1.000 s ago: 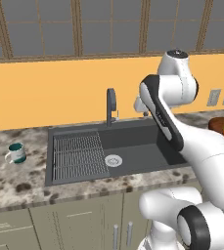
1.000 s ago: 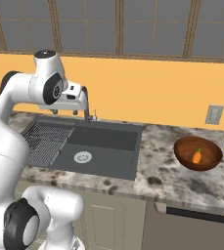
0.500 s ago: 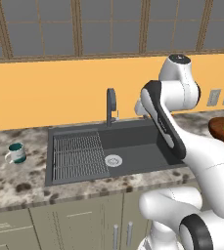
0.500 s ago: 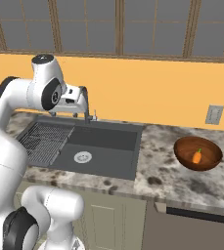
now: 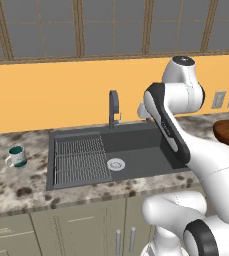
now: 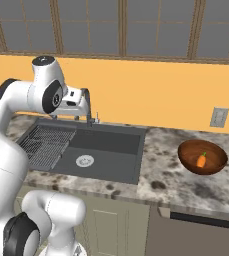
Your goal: Move the mug from next to the sink to the open cabinet. Then, move the bowl with the carrot to the fridge to clear the area for faucet cleaning.
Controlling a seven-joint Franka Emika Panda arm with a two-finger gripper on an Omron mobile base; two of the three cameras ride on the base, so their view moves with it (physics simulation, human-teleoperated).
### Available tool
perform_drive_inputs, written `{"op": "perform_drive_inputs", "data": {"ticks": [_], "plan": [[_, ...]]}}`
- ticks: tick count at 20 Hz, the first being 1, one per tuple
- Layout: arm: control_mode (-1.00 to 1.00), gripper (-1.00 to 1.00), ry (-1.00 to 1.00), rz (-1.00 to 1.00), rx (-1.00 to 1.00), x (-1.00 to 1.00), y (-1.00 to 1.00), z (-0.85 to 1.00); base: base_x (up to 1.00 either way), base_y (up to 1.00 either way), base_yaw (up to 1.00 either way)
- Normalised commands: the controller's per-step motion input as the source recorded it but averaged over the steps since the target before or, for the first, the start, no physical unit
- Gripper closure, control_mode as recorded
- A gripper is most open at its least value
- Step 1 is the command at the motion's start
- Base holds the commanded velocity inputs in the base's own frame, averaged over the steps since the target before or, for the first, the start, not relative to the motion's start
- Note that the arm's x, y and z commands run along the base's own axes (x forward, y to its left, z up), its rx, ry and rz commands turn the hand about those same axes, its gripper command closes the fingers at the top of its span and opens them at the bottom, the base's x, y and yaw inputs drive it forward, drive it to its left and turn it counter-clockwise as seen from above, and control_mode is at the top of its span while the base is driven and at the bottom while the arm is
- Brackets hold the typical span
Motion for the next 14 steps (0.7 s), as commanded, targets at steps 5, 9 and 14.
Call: {"op": "perform_drive_inputs", "data": {"ticks": [5,9,14], "plan": [[1.0,-1.0,0.0,0.0,0.0,0.0,0.0,0.0,-0.23,0.13,0.0],[1.0,-1.0,0.0,0.0,0.0,0.0,0.0,0.0,-0.14,0.18,0.0],[1.0,-1.0,0.0,0.0,0.0,0.0,0.0,0.0,-0.08,0.0,0.0]]}}
